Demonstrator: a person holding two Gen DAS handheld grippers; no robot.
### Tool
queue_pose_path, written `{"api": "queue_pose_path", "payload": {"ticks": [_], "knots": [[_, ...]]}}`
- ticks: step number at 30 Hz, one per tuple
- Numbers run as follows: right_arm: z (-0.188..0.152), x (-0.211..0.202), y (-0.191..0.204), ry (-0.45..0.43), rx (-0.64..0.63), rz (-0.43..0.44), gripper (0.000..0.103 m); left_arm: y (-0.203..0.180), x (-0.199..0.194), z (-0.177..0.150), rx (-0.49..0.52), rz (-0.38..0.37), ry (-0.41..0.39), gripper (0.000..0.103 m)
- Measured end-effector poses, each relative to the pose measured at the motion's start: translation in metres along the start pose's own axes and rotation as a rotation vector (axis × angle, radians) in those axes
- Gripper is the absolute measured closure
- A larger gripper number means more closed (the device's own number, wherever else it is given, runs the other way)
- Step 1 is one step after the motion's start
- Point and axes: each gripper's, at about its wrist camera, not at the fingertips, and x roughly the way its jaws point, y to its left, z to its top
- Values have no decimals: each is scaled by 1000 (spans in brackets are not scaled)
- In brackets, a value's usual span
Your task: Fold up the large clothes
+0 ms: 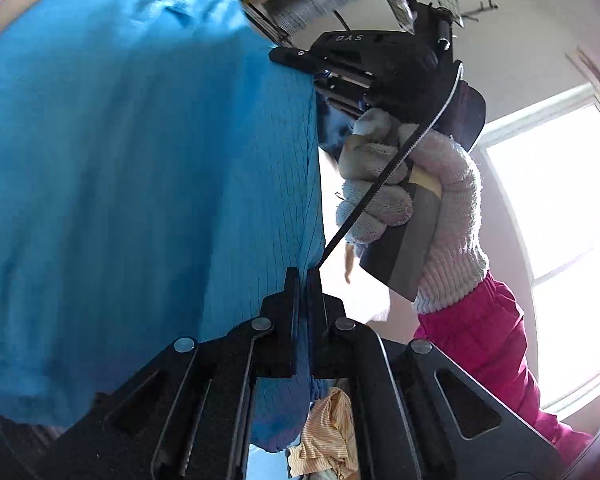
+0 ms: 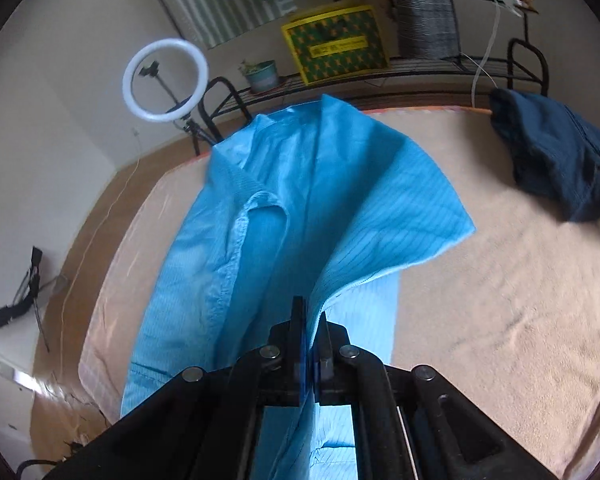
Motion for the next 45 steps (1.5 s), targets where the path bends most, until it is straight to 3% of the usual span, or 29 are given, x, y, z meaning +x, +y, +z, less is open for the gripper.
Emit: {"api": "queue_pose_path", "payload": {"ticks": [3, 5, 6, 8, 11, 14, 18, 23, 24, 25, 27, 34, 38, 42, 44, 45], "knots": [[-3, 33, 44, 45, -70, 47, 101, 38, -22, -1, -76, 53, -22, 103], [-9, 57, 64, 119, -91, 83, 94, 63, -30, -4, -138, 88, -26, 103], [-13, 62, 70, 147, -96, 106, 82, 73, -33, -6, -166, 91, -28, 103], [-21, 54, 73, 137, -99, 186, 74, 84, -38, -9, -188, 101, -30, 103], [-24, 30, 57, 92, -73, 244, 71, 88, -40, -15, -170, 114, -22, 103], [-12, 17, 26, 33, 33, 194, 67, 89, -37, -15, -161, 108, 0, 103], [13, 27, -22, -21, 239, 134, 43, 88, -41, -6, -149, 92, 13, 103], [40, 68, -35, 31, 245, 26, 44, 89, -79, -4, -101, 98, -25, 100], [44, 77, -33, 57, 240, 30, 52, 88, -86, 0, -92, 105, -40, 95], [47, 85, -30, 86, 231, 37, 75, 90, -97, 0, -82, 115, -59, 93], [55, 95, -21, 121, 212, 73, 98, 96, -119, 1, -69, 149, -101, 91], [106, 104, 38, 56, 123, 146, 103, 120, -185, 10, -116, 279, -247, 91], [124, 149, 71, 100, 96, 117, 103, 131, -201, 14, -151, 320, -301, 91], [123, 199, 94, 146, 83, 96, 103, 137, -206, 13, -164, 344, -298, 91], [117, 219, 98, 179, 91, 99, 96, 137, -204, 15, -166, 353, -289, 91], [114, 227, 97, 208, 107, 104, 86, 138, -204, 16, -167, 353, -288, 91]]}}
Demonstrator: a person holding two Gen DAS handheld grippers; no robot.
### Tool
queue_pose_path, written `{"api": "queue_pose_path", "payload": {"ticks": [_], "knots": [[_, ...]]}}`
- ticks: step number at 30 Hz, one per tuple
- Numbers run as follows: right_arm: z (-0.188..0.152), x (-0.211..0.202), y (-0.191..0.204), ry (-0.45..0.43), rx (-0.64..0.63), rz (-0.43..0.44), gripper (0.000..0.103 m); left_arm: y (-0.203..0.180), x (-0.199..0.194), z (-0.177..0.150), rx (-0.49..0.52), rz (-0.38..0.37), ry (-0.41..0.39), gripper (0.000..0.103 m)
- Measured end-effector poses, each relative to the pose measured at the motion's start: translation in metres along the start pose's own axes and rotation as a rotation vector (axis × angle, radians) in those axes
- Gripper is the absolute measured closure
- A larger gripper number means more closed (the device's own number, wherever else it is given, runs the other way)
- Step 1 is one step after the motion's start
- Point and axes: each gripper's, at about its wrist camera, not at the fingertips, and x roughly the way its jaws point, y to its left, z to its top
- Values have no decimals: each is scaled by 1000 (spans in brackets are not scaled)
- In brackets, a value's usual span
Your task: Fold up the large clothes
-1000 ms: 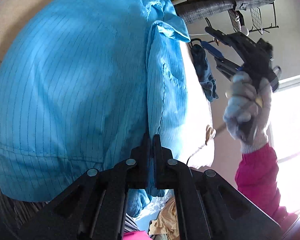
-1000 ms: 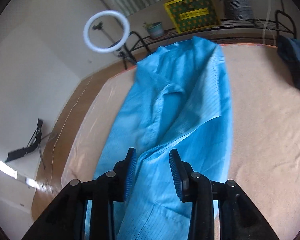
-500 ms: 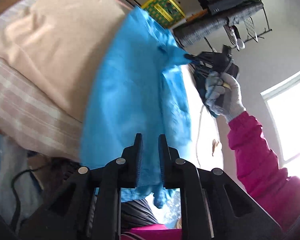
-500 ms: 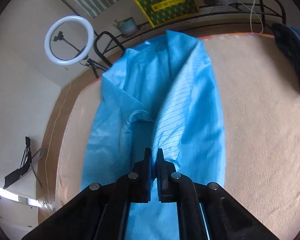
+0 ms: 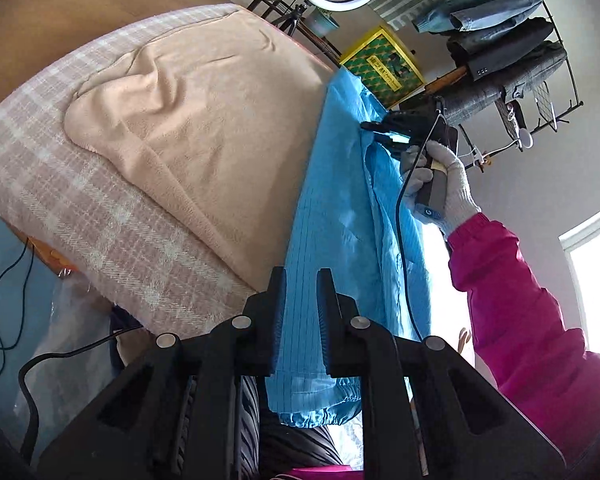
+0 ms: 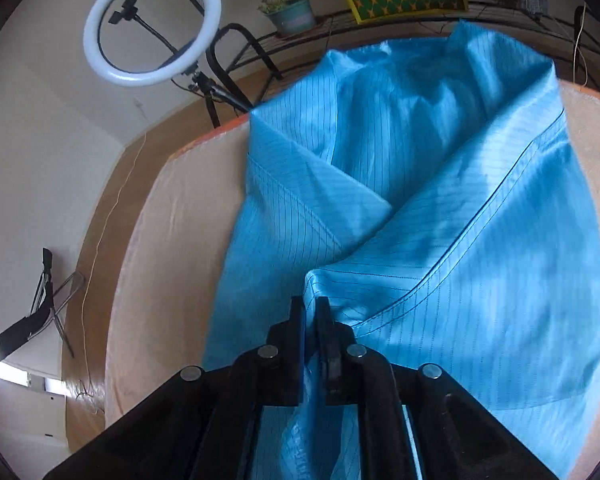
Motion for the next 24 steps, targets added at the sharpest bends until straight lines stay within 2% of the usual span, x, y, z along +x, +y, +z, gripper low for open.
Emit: {"api": "queue_pose_path", "payload": {"ticks": [1, 4, 7, 8, 11, 16, 18, 21, 24], "knots": [[-1, 4, -3, 21, 17, 21, 74, -1, 1, 2, -2, -1, 0, 91], [-8, -20, -8, -9, 23, 95, 72, -2, 1, 4, 8, -11, -4, 91], [-22, -74, -14, -61, 3, 182, 70, -2, 2, 6, 19, -23, 5, 90], [-30, -97, -16, -82, -10, 198, 69, -1, 2, 6, 22, -26, 10, 87], [-62, -167, -26, -150, -50, 221, 69, 0, 1, 4, 31, -46, 20, 60], [-142, -266, -57, -244, -58, 197, 67, 5, -1, -4, 34, -93, 61, 55], [-178, -291, -71, -263, -43, 169, 63, 7, 1, -10, 51, -102, 82, 47], [-244, -303, -92, -251, -2, 133, 54, 12, 8, -19, 27, -135, 119, 46], [-308, -291, -112, -194, 66, 119, 53, 19, 22, -26, -12, -169, 163, 46]]}}
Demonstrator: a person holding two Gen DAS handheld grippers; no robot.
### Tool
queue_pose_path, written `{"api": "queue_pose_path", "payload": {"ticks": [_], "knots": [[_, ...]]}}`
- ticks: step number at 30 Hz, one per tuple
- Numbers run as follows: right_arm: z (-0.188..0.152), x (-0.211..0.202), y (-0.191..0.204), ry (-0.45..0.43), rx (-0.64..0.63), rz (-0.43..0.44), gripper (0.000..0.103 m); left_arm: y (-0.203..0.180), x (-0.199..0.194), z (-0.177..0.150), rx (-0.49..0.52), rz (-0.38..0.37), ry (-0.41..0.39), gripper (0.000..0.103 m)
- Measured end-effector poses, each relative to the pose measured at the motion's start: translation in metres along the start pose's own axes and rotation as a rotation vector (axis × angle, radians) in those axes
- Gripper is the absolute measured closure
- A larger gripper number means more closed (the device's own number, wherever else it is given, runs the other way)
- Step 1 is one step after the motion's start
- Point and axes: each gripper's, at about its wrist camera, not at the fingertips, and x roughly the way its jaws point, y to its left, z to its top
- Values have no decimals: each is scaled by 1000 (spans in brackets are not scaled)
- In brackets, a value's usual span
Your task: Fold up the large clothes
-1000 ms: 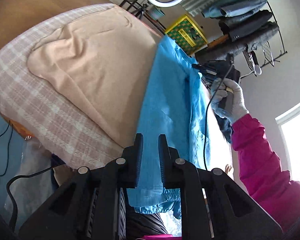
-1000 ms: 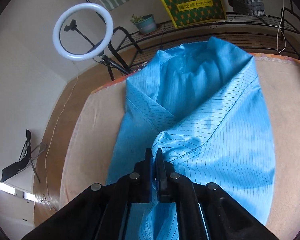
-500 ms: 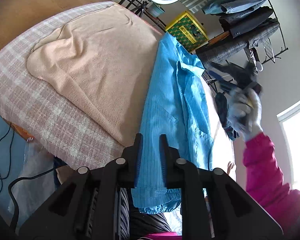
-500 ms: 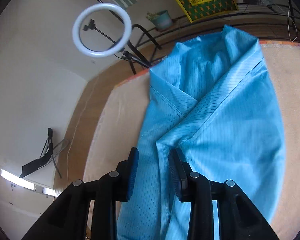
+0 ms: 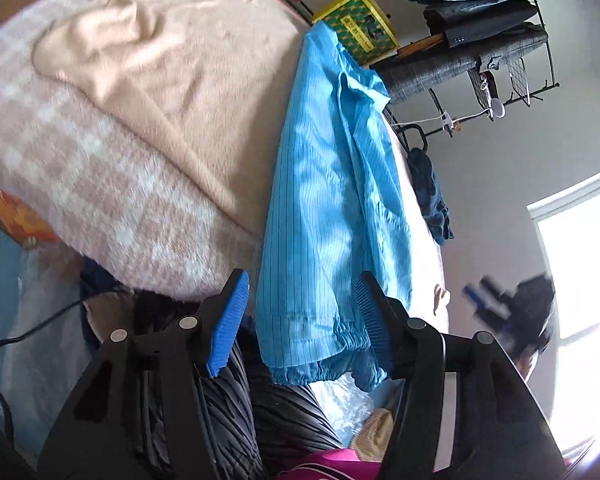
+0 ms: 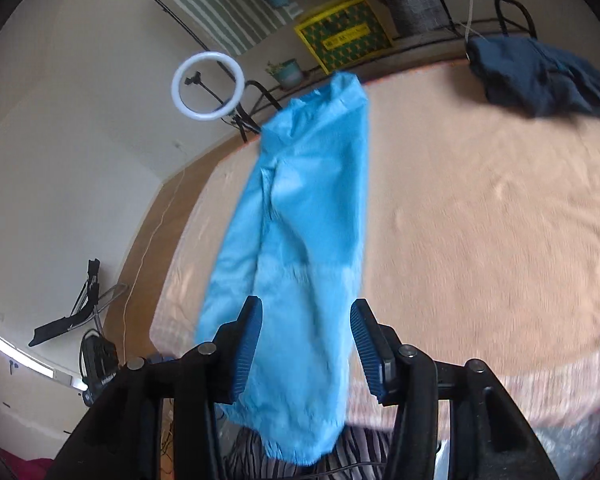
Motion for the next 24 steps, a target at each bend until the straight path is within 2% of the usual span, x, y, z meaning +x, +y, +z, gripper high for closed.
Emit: {"api": "queue_pose_path", "payload": {"ticks": [2, 5, 7, 9, 11, 13, 14, 15, 16, 18, 20, 22, 23, 24], "knots": [[-37, 13, -17, 45, 71, 25, 53, 6, 9, -2, -33, -20, 19, 46], [-73, 39, -30, 84, 144, 55, 52, 12, 24, -5, -66, -46, 46, 46], [-88, 57, -28, 111, 112, 50, 43, 14, 30, -8, -82, -66, 63, 46], [-101, 73, -26, 139, 109, 32, 43, 13, 35, -13, -74, -77, 81, 46], [-107, 87, -26, 164, 128, 75, 48, 10, 40, -17, -43, -64, 88, 46], [-111, 101, -24, 190, 134, 90, 67, 10, 47, -20, -28, -70, 110, 67], [-112, 106, -22, 202, 132, 106, 74, 10, 50, -21, -23, -70, 121, 93], [-114, 110, -21, 212, 134, 125, 91, 12, 53, -21, -24, -67, 130, 99], [-114, 111, -21, 222, 141, 133, 99, 14, 50, -21, -37, -85, 129, 99], [-112, 101, -22, 206, 169, 158, 102, 14, 35, -21, -56, -127, 106, 101], [-112, 79, -27, 156, 190, 223, 102, 13, 20, -22, -14, -114, 77, 101], [-118, 69, -35, 129, 209, 250, 102, 17, 18, -23, 6, -105, 82, 101], [-121, 73, -40, 137, 223, 250, 101, 19, 21, -23, 3, -89, 94, 100], [-124, 80, -42, 152, 217, 220, 96, 24, 25, -22, -18, -74, 104, 95]]}}
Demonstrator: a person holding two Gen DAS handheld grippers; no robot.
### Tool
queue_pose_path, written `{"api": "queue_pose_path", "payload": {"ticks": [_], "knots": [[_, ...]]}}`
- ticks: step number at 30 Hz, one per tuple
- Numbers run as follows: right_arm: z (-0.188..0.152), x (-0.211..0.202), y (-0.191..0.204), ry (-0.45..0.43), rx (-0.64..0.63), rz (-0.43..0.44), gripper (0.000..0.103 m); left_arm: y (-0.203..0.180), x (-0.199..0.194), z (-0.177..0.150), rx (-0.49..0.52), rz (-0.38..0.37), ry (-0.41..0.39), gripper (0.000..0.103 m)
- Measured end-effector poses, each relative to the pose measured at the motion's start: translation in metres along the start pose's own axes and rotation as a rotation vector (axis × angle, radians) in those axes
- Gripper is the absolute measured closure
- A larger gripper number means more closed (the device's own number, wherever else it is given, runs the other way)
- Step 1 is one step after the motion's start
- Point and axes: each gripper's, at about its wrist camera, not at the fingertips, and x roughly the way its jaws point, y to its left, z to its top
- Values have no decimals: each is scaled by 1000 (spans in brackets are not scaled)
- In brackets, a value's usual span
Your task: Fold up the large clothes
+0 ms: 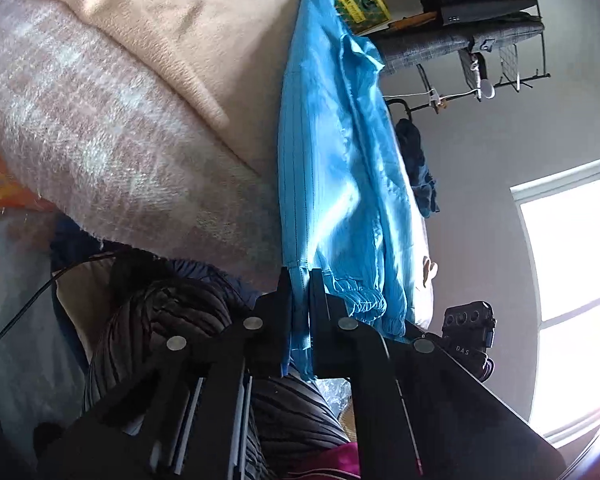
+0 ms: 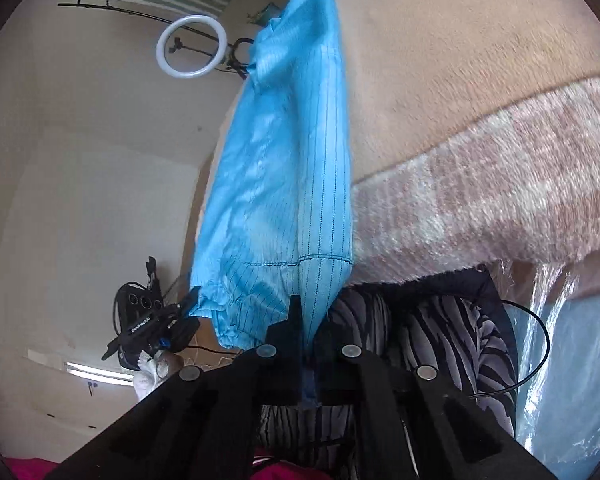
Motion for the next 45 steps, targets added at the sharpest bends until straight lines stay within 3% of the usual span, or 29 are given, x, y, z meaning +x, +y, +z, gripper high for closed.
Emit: {"api": "queue_pose_path", "payload": {"ticks": [1, 2, 3, 5, 9, 10, 12, 15, 19, 28, 38, 45], "knots": [[1, 8, 0, 13, -15, -43, 90, 4, 3, 1, -21, 4, 9, 88], [0, 14, 2, 29, -44, -86, 82, 7, 4, 1, -35, 2, 7, 72], [0, 18, 5, 35, -64, -116, 67, 7, 5, 1, -36, 4, -7, 59], [2, 19, 8, 37, -82, -99, 65, 6, 8, 0, -26, -3, -11, 55], [7, 26, 13, 82, -106, -64, 65, -1, 32, -3, -16, -22, 73, 55], [8, 30, 14, 101, -112, -65, 65, -4, 37, -6, -7, -28, 95, 57], [6, 32, 18, 132, -120, -54, 72, -10, 45, -10, 9, -19, 119, 86], [7, 29, 24, 144, -121, 2, 90, -20, 44, -10, 8, -52, 135, 96], [10, 20, 43, 120, -144, 94, 97, -42, 32, -3, 19, -125, 143, 97], [41, 0, 79, 11, -135, 235, 98, -92, 14, 36, 28, -254, 87, 97], [114, 0, 107, -48, -195, 155, 98, -130, 34, 107, 99, -210, 23, 97], [185, 19, 116, -47, -216, 75, 98, -123, 68, 162, 55, -158, -3, 97]]}}
